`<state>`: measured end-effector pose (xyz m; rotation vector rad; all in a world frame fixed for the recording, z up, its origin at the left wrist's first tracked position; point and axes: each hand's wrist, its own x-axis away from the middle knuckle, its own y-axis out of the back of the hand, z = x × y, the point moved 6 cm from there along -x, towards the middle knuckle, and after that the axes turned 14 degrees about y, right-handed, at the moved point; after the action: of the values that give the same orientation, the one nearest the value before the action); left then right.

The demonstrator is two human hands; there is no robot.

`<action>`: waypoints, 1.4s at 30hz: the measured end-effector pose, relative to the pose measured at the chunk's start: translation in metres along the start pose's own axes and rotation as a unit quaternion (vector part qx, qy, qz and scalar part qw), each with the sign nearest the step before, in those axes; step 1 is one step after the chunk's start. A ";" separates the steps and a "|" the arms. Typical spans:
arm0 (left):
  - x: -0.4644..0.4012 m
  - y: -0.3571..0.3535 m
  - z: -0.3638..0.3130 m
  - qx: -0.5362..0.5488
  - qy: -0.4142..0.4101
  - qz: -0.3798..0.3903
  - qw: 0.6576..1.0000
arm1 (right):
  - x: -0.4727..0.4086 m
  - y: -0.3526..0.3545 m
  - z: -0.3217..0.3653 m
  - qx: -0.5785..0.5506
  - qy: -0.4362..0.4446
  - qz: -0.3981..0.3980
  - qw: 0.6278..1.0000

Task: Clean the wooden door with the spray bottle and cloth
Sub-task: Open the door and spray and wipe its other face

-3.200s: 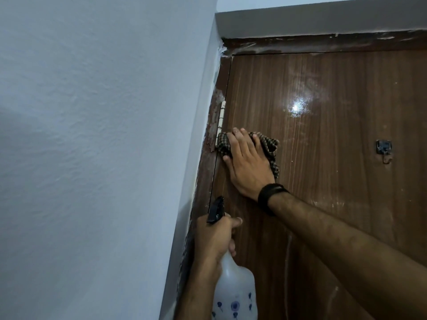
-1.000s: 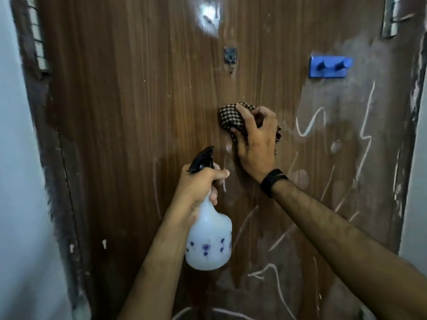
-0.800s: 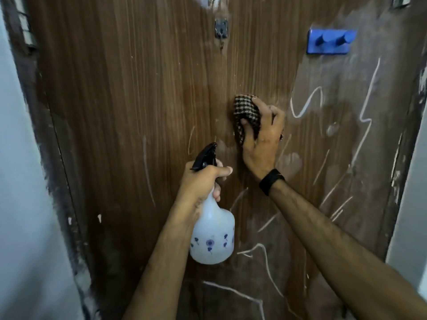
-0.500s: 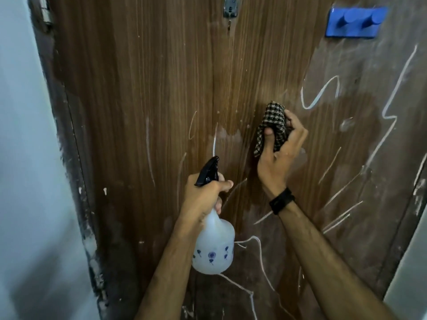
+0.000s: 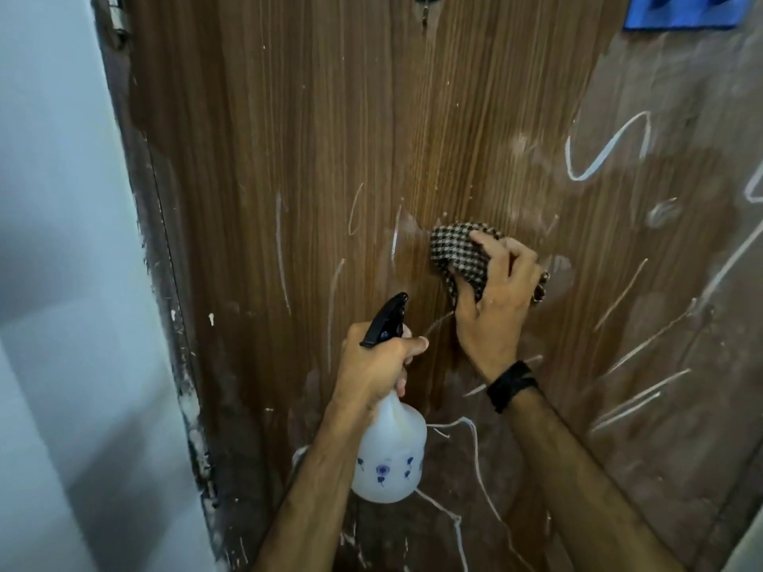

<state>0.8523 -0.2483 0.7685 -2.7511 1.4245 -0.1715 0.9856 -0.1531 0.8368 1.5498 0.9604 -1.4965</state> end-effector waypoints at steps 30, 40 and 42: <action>-0.040 0.073 0.004 0.008 -0.005 0.117 0.993 | -0.036 -0.075 0.057 0.162 0.044 0.056 0.984; -0.047 0.092 -0.002 0.022 -0.023 0.102 0.994 | -0.015 -0.092 0.072 0.186 0.103 0.103 0.972; -0.045 0.096 -0.006 0.030 -0.030 0.084 0.996 | 0.005 -0.086 0.066 0.173 0.068 0.090 0.978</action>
<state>0.7476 -0.2673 0.7624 -2.5516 1.5964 -0.1223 0.8800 -0.1766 0.8284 1.9534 0.6335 -1.4997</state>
